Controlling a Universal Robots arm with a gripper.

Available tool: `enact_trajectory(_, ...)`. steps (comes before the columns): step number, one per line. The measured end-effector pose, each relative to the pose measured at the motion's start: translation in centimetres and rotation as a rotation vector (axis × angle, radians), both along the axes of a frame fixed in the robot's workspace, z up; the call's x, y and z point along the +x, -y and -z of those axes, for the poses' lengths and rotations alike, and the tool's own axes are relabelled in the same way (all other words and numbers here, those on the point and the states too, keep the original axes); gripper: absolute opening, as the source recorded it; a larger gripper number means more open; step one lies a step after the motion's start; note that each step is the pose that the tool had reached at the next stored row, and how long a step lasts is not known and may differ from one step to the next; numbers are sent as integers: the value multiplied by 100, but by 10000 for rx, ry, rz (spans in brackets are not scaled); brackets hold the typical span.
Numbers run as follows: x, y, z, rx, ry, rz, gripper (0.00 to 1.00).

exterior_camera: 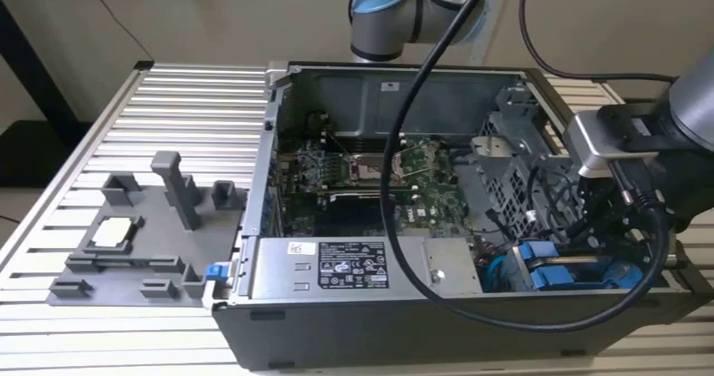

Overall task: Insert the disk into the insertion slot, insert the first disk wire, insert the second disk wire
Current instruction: 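Insert the second disk wire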

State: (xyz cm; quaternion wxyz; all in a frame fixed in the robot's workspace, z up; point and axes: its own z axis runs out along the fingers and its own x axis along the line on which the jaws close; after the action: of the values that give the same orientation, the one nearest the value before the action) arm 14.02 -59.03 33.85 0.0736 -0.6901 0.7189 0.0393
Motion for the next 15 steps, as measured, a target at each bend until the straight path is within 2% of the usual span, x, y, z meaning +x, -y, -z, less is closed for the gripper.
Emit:
enact_trajectory(4, 8, -1, 4, 17, -1, 1, 16)
enact_trajectory(8, 10, 0, 49, 7, -2, 0, 16)
enact_trajectory(15, 11, -1, 61, 19, 0, -1, 18)
